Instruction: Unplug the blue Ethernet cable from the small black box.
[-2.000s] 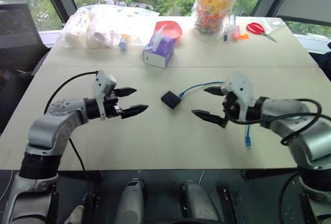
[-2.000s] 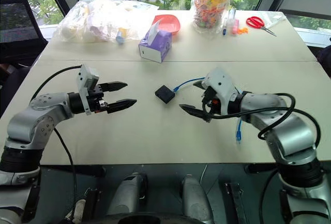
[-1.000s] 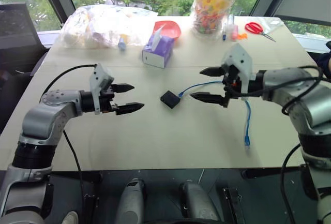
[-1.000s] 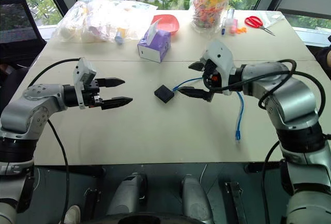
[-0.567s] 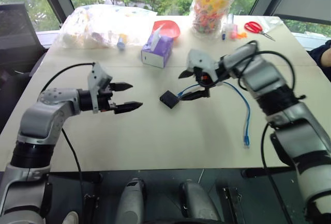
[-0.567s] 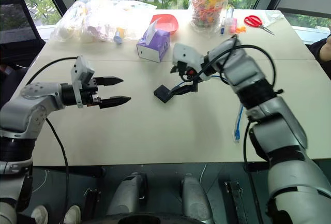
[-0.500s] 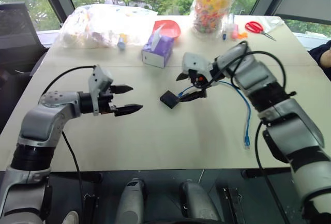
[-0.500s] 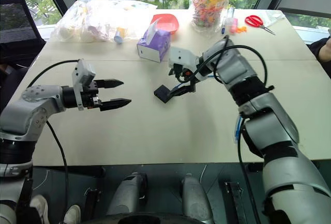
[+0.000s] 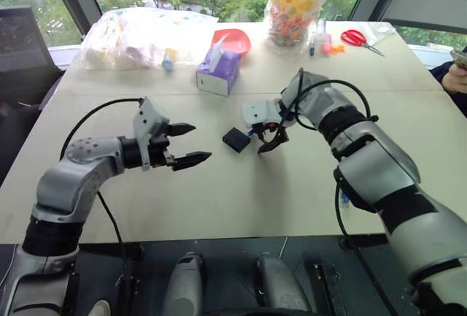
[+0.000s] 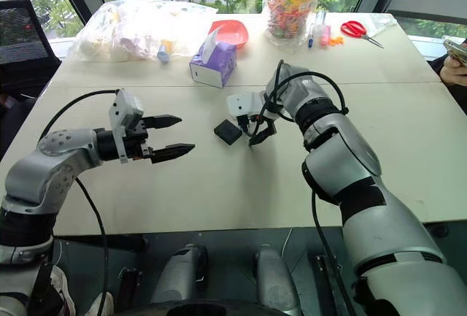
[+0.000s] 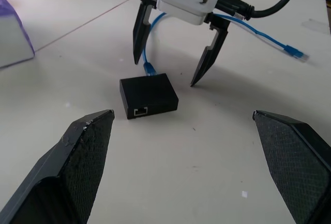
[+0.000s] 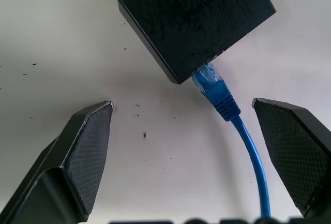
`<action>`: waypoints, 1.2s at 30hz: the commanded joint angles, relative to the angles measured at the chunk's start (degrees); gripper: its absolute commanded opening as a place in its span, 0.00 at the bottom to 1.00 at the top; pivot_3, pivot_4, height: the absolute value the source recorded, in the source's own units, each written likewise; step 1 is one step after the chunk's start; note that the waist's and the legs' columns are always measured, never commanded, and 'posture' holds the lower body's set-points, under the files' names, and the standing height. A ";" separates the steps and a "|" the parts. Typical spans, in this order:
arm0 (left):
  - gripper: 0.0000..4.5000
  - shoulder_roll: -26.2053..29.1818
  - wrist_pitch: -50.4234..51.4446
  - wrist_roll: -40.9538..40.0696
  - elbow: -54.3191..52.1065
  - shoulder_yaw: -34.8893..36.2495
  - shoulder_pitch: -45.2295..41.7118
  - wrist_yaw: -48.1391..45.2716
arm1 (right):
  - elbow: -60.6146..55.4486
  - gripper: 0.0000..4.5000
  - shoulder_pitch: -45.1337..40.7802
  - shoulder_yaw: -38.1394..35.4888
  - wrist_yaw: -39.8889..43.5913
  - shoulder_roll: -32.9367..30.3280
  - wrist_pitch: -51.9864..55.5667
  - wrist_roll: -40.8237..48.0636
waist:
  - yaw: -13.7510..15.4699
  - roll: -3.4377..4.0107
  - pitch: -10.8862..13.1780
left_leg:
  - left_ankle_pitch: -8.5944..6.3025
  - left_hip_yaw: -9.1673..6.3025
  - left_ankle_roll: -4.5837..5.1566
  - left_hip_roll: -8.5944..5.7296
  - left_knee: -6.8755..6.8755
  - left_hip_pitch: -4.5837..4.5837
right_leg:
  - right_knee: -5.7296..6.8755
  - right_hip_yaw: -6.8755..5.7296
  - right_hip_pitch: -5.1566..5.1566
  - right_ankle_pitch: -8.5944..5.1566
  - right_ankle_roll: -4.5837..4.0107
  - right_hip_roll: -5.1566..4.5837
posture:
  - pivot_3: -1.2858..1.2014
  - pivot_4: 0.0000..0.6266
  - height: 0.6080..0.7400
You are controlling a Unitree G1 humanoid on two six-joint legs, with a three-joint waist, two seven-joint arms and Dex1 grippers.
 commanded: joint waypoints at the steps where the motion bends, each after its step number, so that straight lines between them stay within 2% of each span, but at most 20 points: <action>1: 1.00 0.57 -0.02 -0.97 -3.47 2.66 0.45 1.67 | 1.57 0.88 -1.07 -1.12 -1.25 2.00 -0.45 -1.86 | -0.27 -0.01 -0.01 | 0.00 -0.02 -0.01 0.00 0.02 0.03 | 0.00 -0.01 0.06 0.00 0.00 0.00 | 0.52 0.24 0.96; 3: 1.00 0.60 0.12 -1.02 -4.04 3.22 0.97 2.41 | 2.09 0.70 -1.20 -1.37 -1.25 3.19 -0.42 -2.69 | -0.48 -0.01 0.00 | 0.01 -0.03 -0.01 -0.01 0.05 0.14 | 0.00 -0.01 0.17 0.00 -0.01 -0.01 | 0.52 0.24 0.96; 9: 1.00 0.73 0.22 -1.23 -4.65 3.33 1.47 2.99 | 2.48 0.01 -1.06 -2.27 -1.53 4.60 -0.91 -4.56 | -1.17 -0.01 0.00 | 0.04 -0.06 -0.07 0.00 0.01 0.29 | 0.07 0.00 0.24 0.01 -0.02 0.01 | 0.52 0.24 0.96; 15: 1.00 -0.09 0.02 -1.49 -2.71 1.65 -1.03 2.62 | -0.31 0.01 0.50 -6.77 -4.52 3.11 -1.82 -2.48 | -1.22 0.00 0.00 | 0.04 -0.07 -0.08 -0.01 0.00 0.27 | 0.07 0.00 0.24 0.01 -0.01 0.01 | 0.52 0.24 0.96; 17: 1.00 -0.06 -0.75 -0.93 -1.27 0.98 -1.83 2.03 | -3.35 0.01 2.48 -8.80 -2.40 1.27 -3.16 -0.67 | -1.05 0.00 0.00 | 0.04 -0.07 -0.08 -0.02 -0.02 0.25 | 0.05 0.00 0.24 0.01 -0.01 0.00 | 0.52 0.24 0.96; 19: 1.00 -0.72 -1.14 -1.02 0.56 0.51 -3.41 1.57 | -9.89 0.01 6.27 -12.03 -0.92 -1.41 -2.98 2.51 | -0.65 0.01 0.00 | 0.04 -0.07 -0.08 -0.03 -0.04 0.20 | 0.01 0.00 0.22 0.00 0.00 0.00 | 0.52 0.24 0.96; 22: 1.00 -3.08 0.21 -3.20 3.02 1.45 -6.19 2.12 | -23.30 0.01 13.25 -15.52 -3.62 -5.65 -1.54 4.77 | 0.18 0.01 0.02 | 0.04 -0.11 -0.08 -0.05 0.01 0.04 | -0.04 -0.03 0.16 0.00 0.01 -0.01 | 0.52 0.24 0.96; 25: 1.00 -6.11 3.04 -6.00 6.63 2.83 -9.65 3.20 | -42.66 0.01 24.66 -19.19 -13.12 -11.35 -2.61 2.60 | 0.52 0.01 0.02 | 0.04 -0.12 -0.08 -0.08 0.03 -0.01 | -0.05 -0.03 0.14 0.00 0.02 -0.03 | 0.52 0.24 0.96; 28: 1.00 -7.27 4.69 -7.25 9.60 2.35 -13.21 2.13 | -57.65 0.01 34.08 -21.24 -24.46 -14.53 -3.60 -3.63 | 1.26 0.01 0.02 | 0.04 -0.15 -0.08 -0.08 0.01 0.00 | -0.05 -0.03 0.12 -0.01 0.04 -0.02 | 0.52 0.24 0.96; 36: 1.00 -9.16 4.63 -6.14 15.91 -0.28 -18.69 -1.08 | -77.00 0.01 47.17 -23.28 -47.48 -13.24 -1.78 -16.86 | 1.26 0.00 0.01 | 0.11 -0.14 -0.18 -0.07 0.04 0.04 | 0.01 0.01 0.08 -0.01 0.04 0.05 | 0.52 0.24 0.96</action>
